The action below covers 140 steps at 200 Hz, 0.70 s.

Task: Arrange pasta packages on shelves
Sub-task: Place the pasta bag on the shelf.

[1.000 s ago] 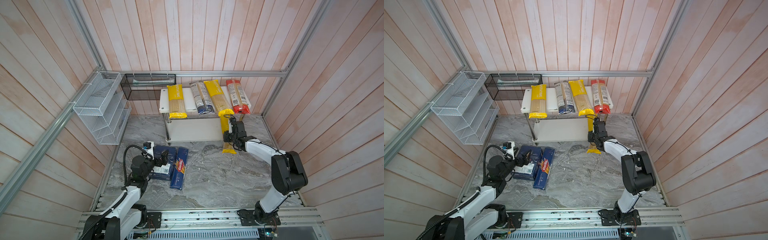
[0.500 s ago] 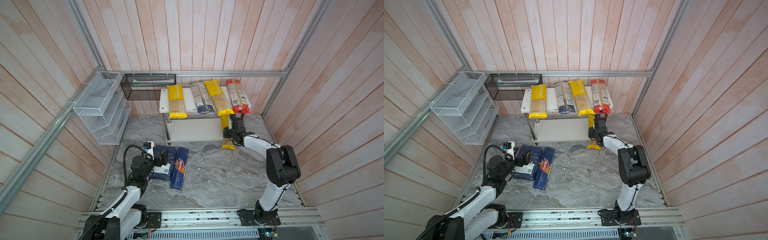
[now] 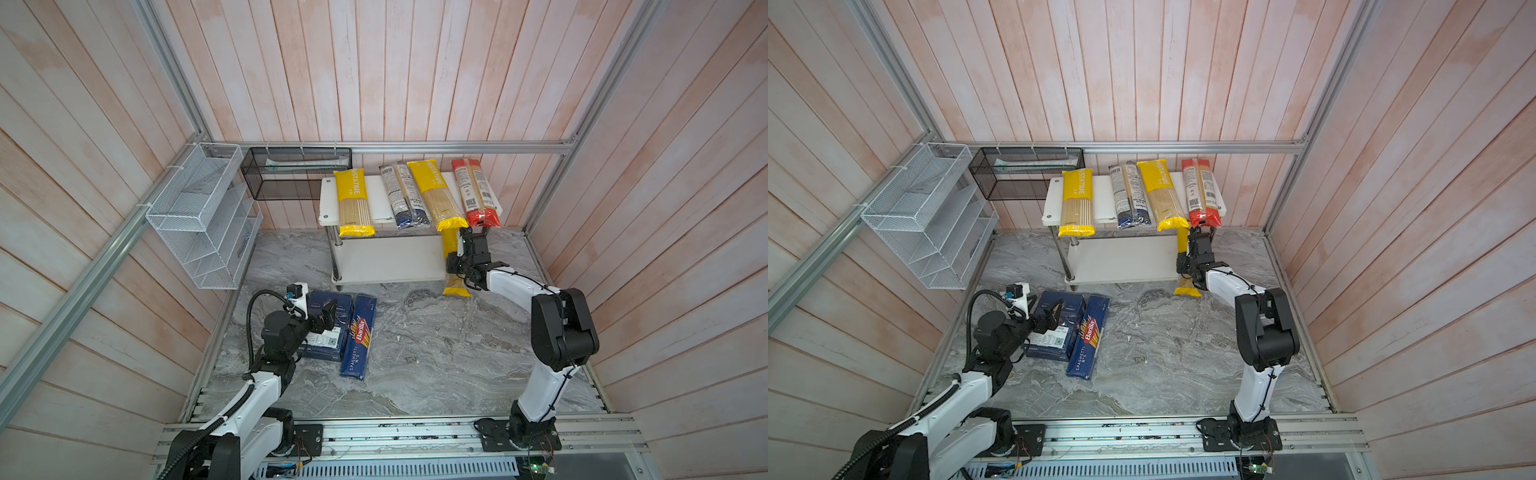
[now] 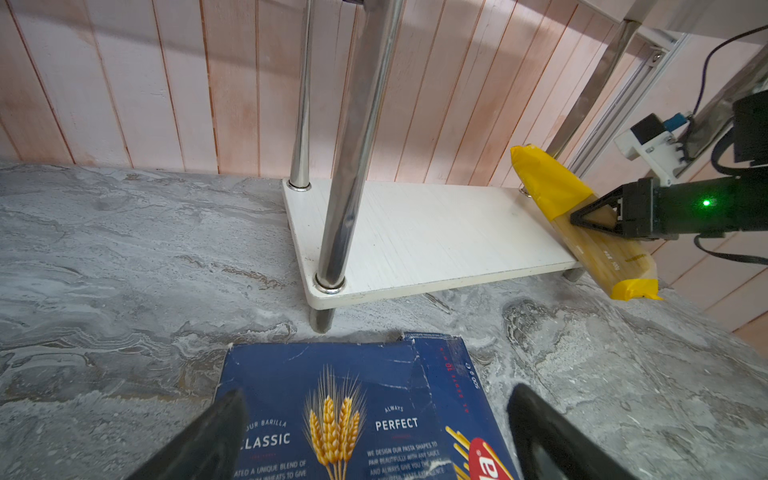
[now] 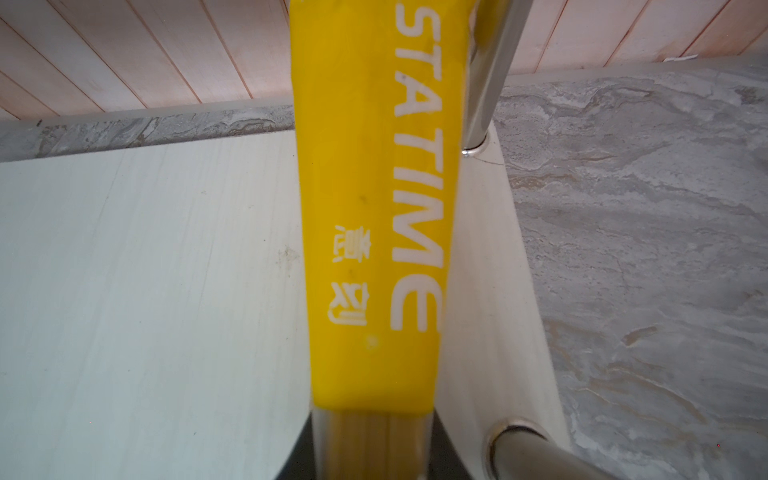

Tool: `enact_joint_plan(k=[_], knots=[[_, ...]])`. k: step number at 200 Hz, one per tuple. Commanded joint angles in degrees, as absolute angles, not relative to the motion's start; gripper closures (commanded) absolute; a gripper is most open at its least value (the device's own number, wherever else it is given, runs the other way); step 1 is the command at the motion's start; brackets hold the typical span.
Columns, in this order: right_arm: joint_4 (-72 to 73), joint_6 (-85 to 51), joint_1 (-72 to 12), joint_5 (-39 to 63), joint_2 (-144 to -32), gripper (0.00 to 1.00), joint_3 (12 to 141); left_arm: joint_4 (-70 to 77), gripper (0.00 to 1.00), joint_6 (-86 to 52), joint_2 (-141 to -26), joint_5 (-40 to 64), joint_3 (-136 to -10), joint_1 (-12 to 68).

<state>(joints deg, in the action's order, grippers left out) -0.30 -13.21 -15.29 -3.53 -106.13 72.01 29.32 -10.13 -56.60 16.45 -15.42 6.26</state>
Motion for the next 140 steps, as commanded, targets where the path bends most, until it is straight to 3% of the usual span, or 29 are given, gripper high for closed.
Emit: enact_joint_plan(k=[1, 42, 140], knots=[[6.71, -14.13, -14.59, -3.76, -105.67, 0.63, 73.35, 29.51, 0.0, -10.35, -56.34, 16.45, -16.71, 5.93], [5.96, -14.67, -14.59, -3.29, -104.2, 0.53, 72.04, 29.62, 0.0, -10.34, -56.1, 16.35, -16.55, 5.93], [3.6, -17.2, -16.77, 3.32, -86.93, 0.5, 53.08, 29.77, 0.0, -10.43, -55.56, 16.31, -16.25, 5.97]])
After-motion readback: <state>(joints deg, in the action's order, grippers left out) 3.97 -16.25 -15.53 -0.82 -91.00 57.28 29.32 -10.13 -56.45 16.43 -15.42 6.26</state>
